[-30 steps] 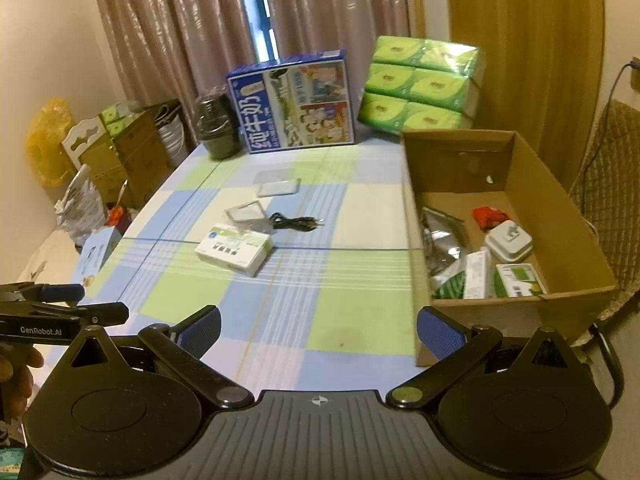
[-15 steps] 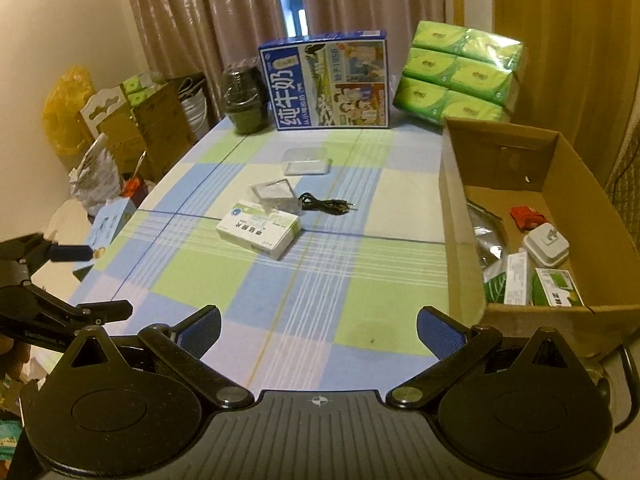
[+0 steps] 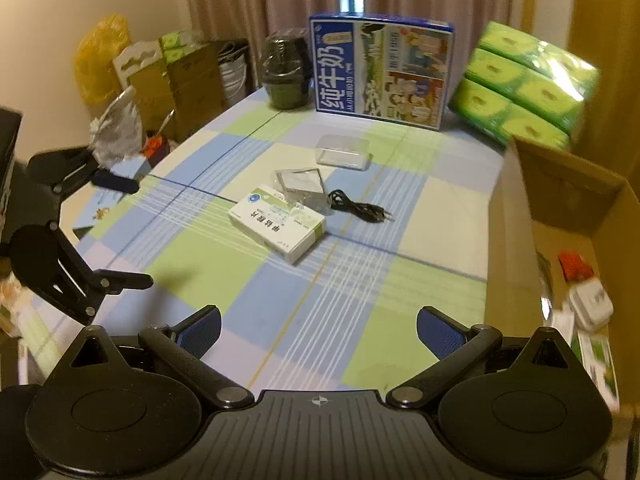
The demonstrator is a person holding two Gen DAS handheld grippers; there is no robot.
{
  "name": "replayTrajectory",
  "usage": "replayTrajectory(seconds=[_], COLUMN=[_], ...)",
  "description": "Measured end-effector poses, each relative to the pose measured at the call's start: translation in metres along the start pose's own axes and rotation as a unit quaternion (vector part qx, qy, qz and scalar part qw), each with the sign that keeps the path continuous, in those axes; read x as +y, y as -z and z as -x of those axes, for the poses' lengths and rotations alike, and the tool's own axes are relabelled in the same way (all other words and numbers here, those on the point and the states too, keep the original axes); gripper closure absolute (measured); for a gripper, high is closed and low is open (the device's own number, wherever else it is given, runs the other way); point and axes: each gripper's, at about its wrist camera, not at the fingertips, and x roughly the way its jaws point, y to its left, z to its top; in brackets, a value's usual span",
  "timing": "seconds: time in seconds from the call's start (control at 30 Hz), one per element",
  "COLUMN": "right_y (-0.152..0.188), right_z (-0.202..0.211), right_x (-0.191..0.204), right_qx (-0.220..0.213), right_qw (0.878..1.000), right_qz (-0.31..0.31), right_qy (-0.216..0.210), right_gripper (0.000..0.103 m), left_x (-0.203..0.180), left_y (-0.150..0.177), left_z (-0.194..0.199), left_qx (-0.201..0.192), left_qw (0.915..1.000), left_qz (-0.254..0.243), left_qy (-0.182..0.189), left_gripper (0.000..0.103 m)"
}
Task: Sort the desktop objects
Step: 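Move the left tool to the white-and-green medicine box while the right tool approaches the black cable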
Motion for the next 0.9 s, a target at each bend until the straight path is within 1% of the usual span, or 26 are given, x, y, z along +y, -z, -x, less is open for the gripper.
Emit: replayTrajectory(seconds=[0.1, 0.2, 0.23, 0.27, 0.3, 0.4, 0.47, 0.5, 0.57, 0.73, 0.83, 0.9], right_y=[-0.013, -0.028, -0.032, -0.037, -0.042, -0.052, -0.058, -0.061, -0.066, -0.076, -0.078, -0.079], right_z=[-0.020, -0.043, -0.051, -0.059, -0.068, -0.092, -0.110, -0.119, -0.137, -0.172, -0.192, -0.203], right_x=[-0.005, -0.009, -0.009, -0.009, -0.010, -0.009, -0.010, -0.011, -0.014, -0.027, -0.034, -0.037], right_qx=[0.006, 0.016, 0.020, 0.023, 0.026, 0.040, 0.048, 0.053, 0.065, 0.082, 0.092, 0.098], right_qw=[1.000, 0.998, 0.997, 0.995, 0.994, 0.986, 0.979, 0.976, 0.972, 0.964, 0.959, 0.954], right_qz=[0.027, 0.068, 0.079, 0.093, 0.110, 0.161, 0.195, 0.207, 0.225, 0.249, 0.264, 0.279], right_qy=[-0.006, -0.009, -0.009, -0.011, -0.011, -0.020, -0.027, -0.032, -0.031, -0.038, -0.038, -0.040], right_gripper=[0.002, 0.002, 0.002, 0.003, 0.004, 0.014, 0.018, 0.021, 0.024, 0.026, 0.026, 0.026], left_x=[0.011, 0.023, 0.027, 0.030, 0.035, 0.046, 0.052, 0.053, 0.055, 0.064, 0.072, 0.077], left_y=[-0.004, -0.008, -0.010, -0.012, -0.014, -0.022, -0.027, -0.028, -0.032, -0.040, -0.045, -0.048], left_z=[-0.024, -0.047, -0.055, -0.061, -0.068, -0.088, -0.101, -0.107, -0.119, -0.147, -0.159, -0.165], left_qx=[0.021, 0.026, 0.025, 0.024, 0.024, 0.023, 0.018, 0.018, 0.017, 0.020, 0.017, 0.020], left_qw=[0.9985, 0.9957, 0.9945, 0.9935, 0.9926, 0.9897, 0.9862, 0.9848, 0.9812, 0.9744, 0.9733, 0.9714], left_qz=[-0.043, -0.079, -0.091, -0.099, -0.107, -0.126, -0.143, -0.151, -0.171, -0.192, -0.191, -0.189], left_qy=[0.026, 0.043, 0.047, 0.050, 0.052, 0.065, 0.082, 0.084, 0.089, 0.115, 0.126, 0.142], left_gripper=[0.001, 0.002, 0.003, 0.006, 0.007, 0.011, 0.011, 0.011, 0.014, 0.015, 0.016, 0.016])
